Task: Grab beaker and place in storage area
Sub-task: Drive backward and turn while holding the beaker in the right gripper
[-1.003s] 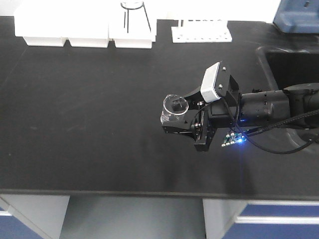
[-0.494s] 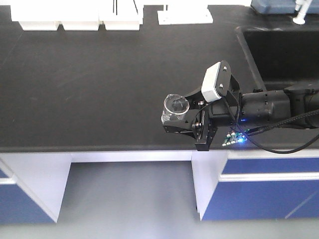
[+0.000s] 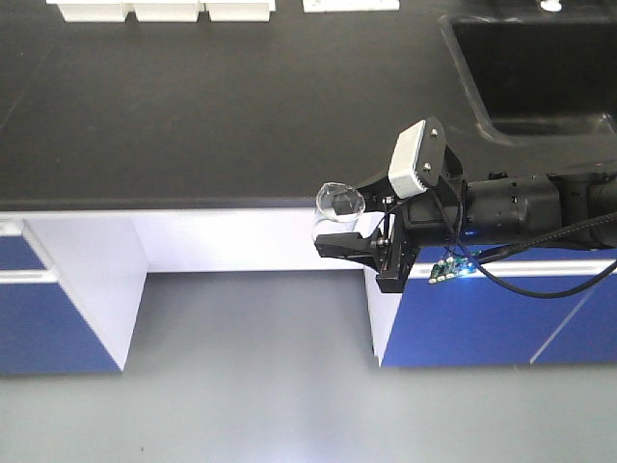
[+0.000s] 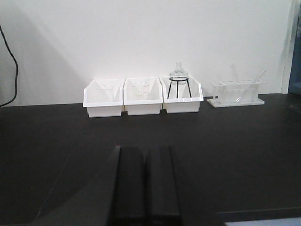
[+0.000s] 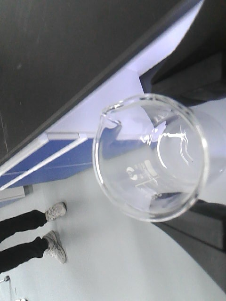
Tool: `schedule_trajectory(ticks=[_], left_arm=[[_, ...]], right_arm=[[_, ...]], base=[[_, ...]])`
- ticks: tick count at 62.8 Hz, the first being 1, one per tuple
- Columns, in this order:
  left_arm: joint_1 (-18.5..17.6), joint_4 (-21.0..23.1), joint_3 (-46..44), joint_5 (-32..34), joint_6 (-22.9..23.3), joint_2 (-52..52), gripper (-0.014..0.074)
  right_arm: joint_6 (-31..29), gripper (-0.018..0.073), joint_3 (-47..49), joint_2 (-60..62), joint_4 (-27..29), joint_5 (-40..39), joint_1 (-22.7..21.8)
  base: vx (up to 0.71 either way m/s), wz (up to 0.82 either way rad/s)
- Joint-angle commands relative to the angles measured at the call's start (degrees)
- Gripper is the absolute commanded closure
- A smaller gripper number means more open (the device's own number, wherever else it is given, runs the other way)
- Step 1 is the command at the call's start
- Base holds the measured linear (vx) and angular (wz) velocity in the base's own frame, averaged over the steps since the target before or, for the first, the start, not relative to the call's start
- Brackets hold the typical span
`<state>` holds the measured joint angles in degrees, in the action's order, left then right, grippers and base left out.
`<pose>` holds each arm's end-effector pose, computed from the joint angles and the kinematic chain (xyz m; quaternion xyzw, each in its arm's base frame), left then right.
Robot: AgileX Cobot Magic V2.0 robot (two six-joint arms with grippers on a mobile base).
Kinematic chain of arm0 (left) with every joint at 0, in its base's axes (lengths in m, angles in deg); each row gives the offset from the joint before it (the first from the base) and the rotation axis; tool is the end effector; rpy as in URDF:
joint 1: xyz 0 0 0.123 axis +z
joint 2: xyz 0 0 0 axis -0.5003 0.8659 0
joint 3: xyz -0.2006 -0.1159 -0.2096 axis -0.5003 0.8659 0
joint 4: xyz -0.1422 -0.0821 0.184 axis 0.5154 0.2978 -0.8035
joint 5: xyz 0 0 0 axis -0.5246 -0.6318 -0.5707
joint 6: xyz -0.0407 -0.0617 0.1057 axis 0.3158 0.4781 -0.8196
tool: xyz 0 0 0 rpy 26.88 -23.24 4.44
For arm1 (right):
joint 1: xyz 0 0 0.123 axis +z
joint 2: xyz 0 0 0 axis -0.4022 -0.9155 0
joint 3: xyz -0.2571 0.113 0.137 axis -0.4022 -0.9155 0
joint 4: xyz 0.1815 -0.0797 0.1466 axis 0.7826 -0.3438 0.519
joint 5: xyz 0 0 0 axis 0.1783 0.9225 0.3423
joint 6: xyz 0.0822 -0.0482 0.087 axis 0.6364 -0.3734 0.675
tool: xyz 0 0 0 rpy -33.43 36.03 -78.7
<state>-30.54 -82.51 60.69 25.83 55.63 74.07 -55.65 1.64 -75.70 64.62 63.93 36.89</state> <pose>0.1099 -0.0046 0.2797 0.0249 0.6942 -0.0010 0.7193 0.2841 0.1704 0.2219 -0.4809 0.6992 0.3352 0.4092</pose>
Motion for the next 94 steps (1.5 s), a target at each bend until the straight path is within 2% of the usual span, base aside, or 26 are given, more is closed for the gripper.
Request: schedule_trajectory(ticks=[1, 66, 94], left_arm=[[0.0, 0.5, -1.9, 4.9, 0.5, 0.6, 0.0603], [0.0, 0.4, -1.9, 4.9, 0.5, 0.5, 0.0603], [0.0, 0.4, -1.9, 4.9, 0.5, 0.5, 0.0603]], right_arm=[[-0.5, 0.0565, 1.2, 2.4, 2.9, 3.6, -0.2], [-0.5, 0.0565, 1.2, 2.4, 2.9, 3.6, -0.2], [-0.5, 0.0565, 1.2, 2.4, 2.9, 3.6, -0.2]], base=[[-0.31, 0.0], [-0.32, 0.0], [-0.17, -0.19]])
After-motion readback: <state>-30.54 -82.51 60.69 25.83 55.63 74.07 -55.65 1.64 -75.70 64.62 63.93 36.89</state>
